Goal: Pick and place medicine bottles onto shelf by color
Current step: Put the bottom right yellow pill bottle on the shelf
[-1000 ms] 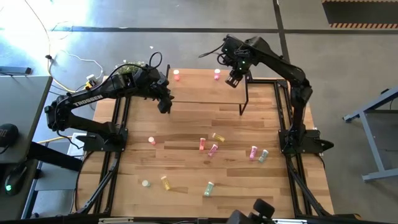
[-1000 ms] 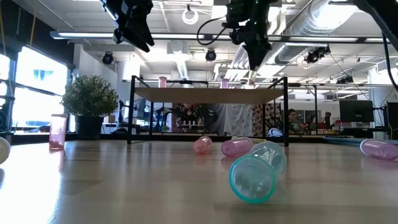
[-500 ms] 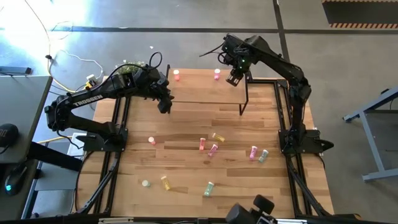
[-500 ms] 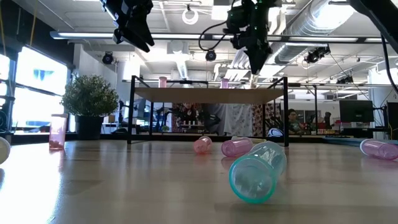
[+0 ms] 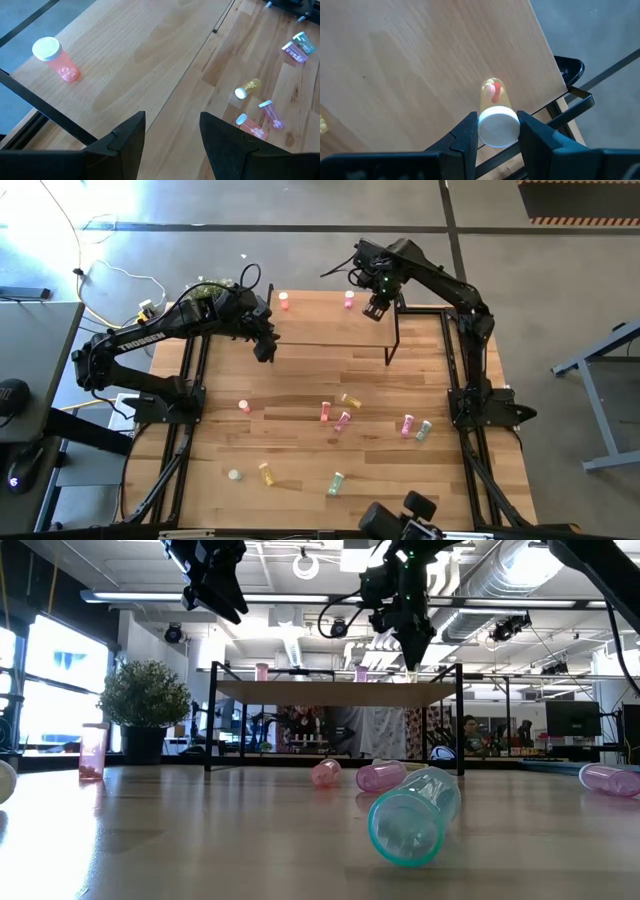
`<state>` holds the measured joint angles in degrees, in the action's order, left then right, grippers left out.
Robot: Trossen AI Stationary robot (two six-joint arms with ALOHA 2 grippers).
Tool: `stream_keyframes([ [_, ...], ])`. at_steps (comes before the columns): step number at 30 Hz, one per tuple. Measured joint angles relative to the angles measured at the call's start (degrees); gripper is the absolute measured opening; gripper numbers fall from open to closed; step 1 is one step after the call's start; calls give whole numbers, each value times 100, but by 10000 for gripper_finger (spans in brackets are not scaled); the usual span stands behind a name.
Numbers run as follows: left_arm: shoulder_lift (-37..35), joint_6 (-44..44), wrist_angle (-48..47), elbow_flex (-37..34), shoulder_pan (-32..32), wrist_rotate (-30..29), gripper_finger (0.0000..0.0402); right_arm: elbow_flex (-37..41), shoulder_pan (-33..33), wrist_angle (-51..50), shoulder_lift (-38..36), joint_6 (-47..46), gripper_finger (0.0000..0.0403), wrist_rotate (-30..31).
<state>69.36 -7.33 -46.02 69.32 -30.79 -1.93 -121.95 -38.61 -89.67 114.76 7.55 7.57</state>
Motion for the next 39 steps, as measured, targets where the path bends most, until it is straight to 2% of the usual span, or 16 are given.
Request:
stream_keyframes([
  [29,0,0,0,0,2,0,179,-7,-2,70,70,69,107,74],
  [39,0,0,0,0,2,0,179,9,-2,126,102,151,147,87],
])
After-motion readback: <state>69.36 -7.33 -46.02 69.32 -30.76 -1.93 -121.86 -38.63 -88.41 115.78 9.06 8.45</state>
